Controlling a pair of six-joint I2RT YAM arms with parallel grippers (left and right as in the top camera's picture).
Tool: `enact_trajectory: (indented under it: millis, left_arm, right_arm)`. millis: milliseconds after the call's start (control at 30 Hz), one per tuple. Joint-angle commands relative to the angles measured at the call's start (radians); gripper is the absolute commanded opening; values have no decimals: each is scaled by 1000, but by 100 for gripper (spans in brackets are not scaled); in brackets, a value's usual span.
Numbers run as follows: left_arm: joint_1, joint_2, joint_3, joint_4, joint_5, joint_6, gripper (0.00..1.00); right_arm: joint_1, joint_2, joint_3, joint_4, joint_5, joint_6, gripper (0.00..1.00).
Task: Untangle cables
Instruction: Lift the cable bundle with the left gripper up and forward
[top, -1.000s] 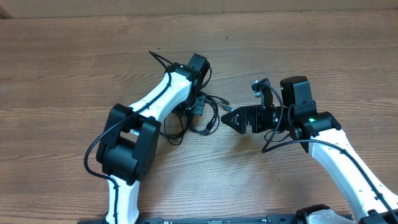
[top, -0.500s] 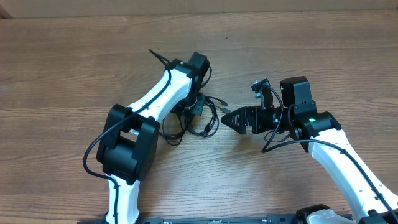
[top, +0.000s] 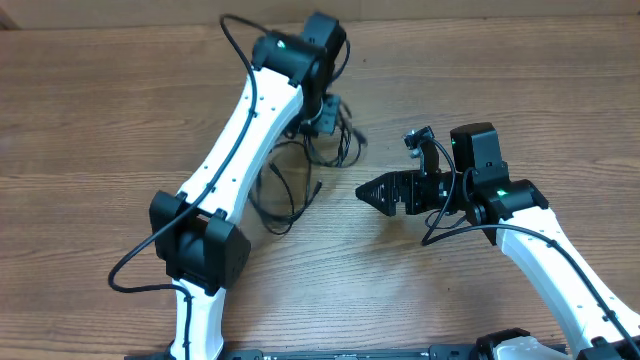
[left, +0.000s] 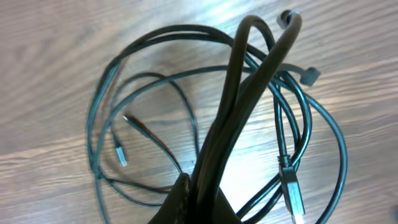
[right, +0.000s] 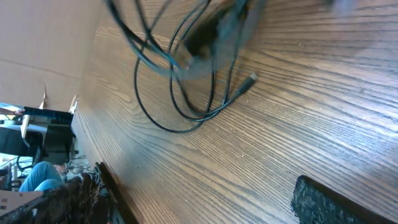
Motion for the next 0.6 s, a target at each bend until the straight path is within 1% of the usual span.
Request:
enact_trajectory:
  millis: [0, 133, 233, 300, 367, 400, 467, 567]
  left_arm:
    - [6, -4, 151, -31, 6, -6, 4]
    - [6, -4, 259, -65, -25, 28, 4]
    - [6, -4, 306, -89, -26, 126, 4]
    - [6, -4, 318, -108, -26, 222, 4]
    - [6, -4, 319, -127, -26, 310, 4]
    - [8, -4, 319, -146, -27, 374, 4]
    - [7, -4, 319, -168, -36, 411, 4]
    - [4, -4, 319, -185, -52, 437, 4]
  right_arm:
    - [3, -12, 12, -2, 3, -5, 100]
    - [3, -13, 12, -6, 3, -5, 100]
    - [3, -12, 12, -5, 3, -5, 100]
    - [3, -12, 12, 0, 2, 0, 100]
    - [3, -12, 12, 17, 2, 30, 100]
    - [3, -13, 12, 44, 2, 69, 100]
    - [3, -13, 12, 90, -4, 126, 100]
    - [3, -13, 12, 175, -17, 203, 100]
